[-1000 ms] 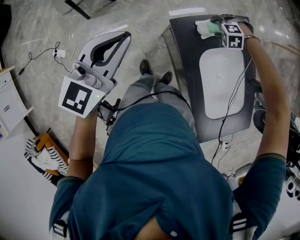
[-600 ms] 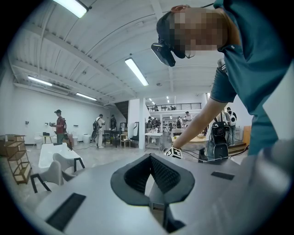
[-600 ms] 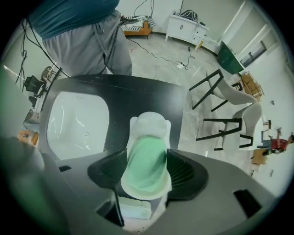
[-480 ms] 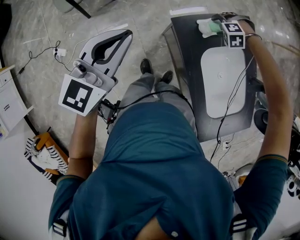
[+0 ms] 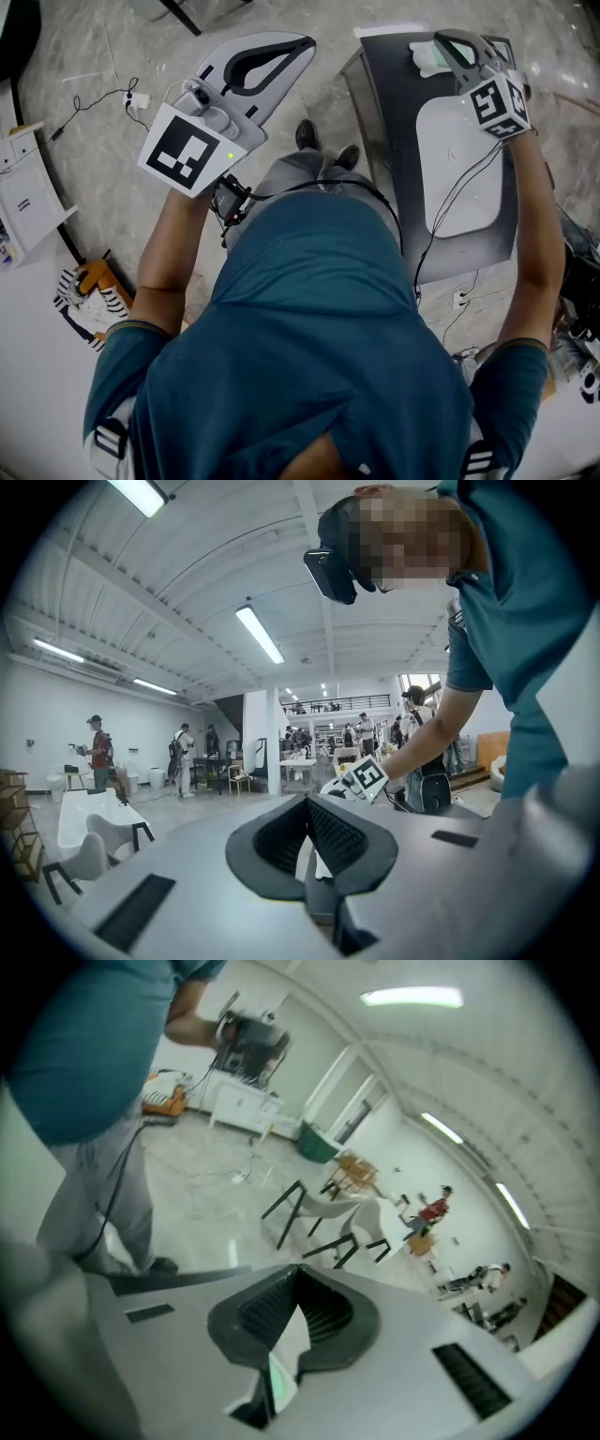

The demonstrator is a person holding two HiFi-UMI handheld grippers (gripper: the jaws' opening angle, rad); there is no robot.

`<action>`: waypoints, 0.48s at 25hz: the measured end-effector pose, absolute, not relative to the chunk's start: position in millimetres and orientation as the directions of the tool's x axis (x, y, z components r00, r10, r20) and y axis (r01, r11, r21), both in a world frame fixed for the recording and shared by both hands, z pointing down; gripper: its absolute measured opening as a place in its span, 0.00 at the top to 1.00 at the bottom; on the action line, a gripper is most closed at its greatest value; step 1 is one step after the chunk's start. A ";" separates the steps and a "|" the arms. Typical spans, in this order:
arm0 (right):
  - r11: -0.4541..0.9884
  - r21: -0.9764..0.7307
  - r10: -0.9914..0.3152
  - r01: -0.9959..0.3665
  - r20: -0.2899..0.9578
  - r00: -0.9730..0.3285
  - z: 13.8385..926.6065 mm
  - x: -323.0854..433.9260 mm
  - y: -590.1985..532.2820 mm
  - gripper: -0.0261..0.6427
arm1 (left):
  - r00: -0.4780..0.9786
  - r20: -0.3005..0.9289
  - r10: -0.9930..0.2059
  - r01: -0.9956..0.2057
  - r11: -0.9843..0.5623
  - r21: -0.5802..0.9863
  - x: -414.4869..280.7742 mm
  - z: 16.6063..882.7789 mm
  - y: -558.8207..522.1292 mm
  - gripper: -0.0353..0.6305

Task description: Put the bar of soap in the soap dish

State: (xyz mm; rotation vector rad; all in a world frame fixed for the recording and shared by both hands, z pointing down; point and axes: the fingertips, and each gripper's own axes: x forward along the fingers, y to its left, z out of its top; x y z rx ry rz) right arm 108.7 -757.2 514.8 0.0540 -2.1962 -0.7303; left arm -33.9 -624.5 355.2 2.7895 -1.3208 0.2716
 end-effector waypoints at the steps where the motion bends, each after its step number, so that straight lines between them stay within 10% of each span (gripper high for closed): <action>1: 0.839 0.535 -0.308 0.098 0.616 -0.725 486.5 100.8 -751.7 0.94 | 0.633 0.168 -0.756 -0.762 -0.647 -0.040 -31.5 350.7 -625.4 0.94; 12: 0.798 0.172 -0.582 -0.577 -0.027 -0.813 247.7 125.8 -656.7 0.94 | 0.726 0.111 -0.679 -0.674 -0.734 -0.082 5.5 318.7 -628.8 0.94</action>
